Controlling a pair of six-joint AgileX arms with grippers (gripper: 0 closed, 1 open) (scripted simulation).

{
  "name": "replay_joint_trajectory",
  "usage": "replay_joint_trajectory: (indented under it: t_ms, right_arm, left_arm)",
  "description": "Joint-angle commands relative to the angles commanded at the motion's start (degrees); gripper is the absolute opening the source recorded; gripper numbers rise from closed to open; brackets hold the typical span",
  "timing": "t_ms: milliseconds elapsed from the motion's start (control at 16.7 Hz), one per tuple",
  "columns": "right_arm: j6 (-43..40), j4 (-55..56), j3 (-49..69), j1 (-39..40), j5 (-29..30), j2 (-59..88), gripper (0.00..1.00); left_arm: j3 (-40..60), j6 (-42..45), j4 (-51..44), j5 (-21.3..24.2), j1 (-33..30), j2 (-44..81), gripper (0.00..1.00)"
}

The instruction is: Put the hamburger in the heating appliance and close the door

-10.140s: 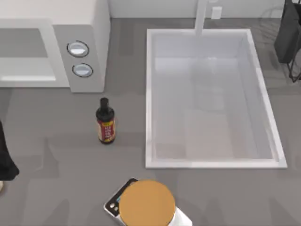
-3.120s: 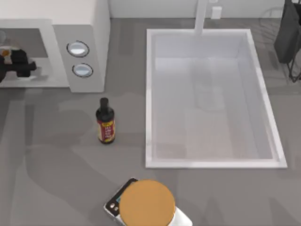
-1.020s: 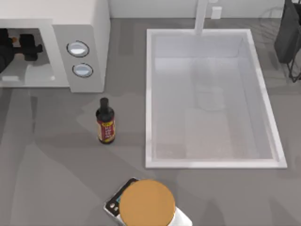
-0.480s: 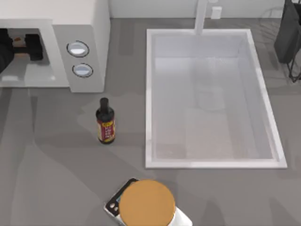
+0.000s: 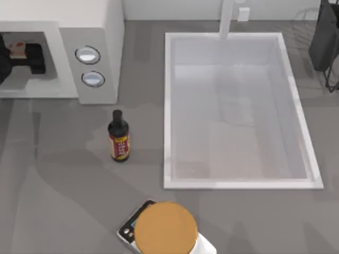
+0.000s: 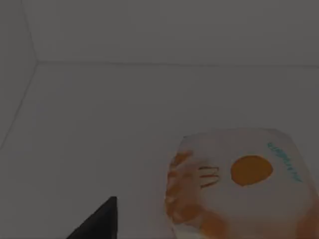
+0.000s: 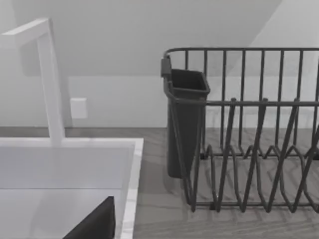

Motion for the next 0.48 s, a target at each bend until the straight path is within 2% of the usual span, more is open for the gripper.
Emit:
replay_joint_trajectory:
  t_ms: [480]
  right_arm:
    - [0.0,0.0,0.0,0.0,0.0,0.0,1.0]
  left_arm:
    - [-31.9,1.5,13.8,3.4,3.9,-16.0,1.0]
